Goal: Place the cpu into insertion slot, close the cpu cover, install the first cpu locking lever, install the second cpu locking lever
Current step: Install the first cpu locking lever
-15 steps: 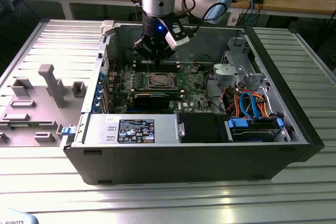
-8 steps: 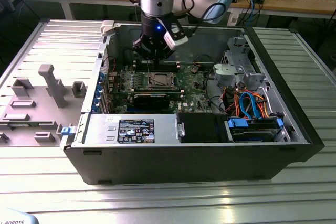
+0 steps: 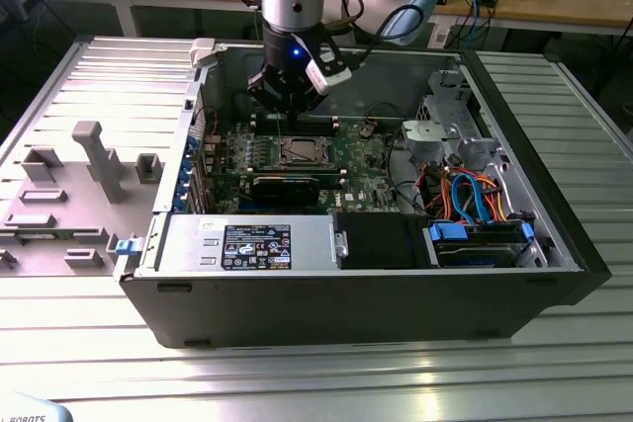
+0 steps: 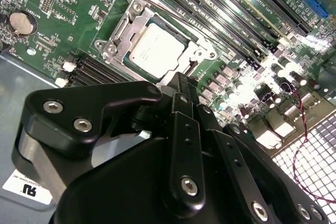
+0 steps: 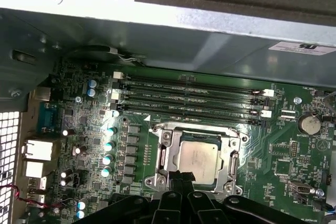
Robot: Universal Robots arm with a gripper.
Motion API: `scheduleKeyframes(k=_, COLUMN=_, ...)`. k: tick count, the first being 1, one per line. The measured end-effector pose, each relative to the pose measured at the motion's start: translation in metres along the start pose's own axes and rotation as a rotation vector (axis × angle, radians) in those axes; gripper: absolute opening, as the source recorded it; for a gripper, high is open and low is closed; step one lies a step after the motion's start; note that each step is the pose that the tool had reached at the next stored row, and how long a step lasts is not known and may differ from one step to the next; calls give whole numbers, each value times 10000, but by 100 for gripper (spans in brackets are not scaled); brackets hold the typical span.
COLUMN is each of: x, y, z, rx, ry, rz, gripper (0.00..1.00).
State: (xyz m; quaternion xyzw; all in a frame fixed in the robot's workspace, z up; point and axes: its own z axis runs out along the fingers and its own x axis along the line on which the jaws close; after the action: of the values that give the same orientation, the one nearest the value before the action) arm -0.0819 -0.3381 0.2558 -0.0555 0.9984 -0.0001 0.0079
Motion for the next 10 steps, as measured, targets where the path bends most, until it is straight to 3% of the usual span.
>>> scheduleKeyframes(k=2, x=87, y=9, z=0, rx=-2, ry=-1, rz=30, gripper=11)
scheduleKeyframes(k=3, x=243, y=27, z=-1, rx=0, ry=0, rz=197, gripper=11)
scheduleKeyframes(k=4, x=287, y=32, z=-2, rx=-5, ry=-1, rz=200, gripper=11)
scheduleKeyframes(k=5, x=321, y=42, z=-44, rx=-23, ry=-6, rz=260, gripper=11)
scheduleKeyframes(k=6, x=340, y=90, z=-59, rx=-19, ry=-9, rz=284, gripper=11)
scheduleKeyframes(k=10, x=345, y=189, z=-59, rx=-20, ry=-10, rz=282, gripper=11)
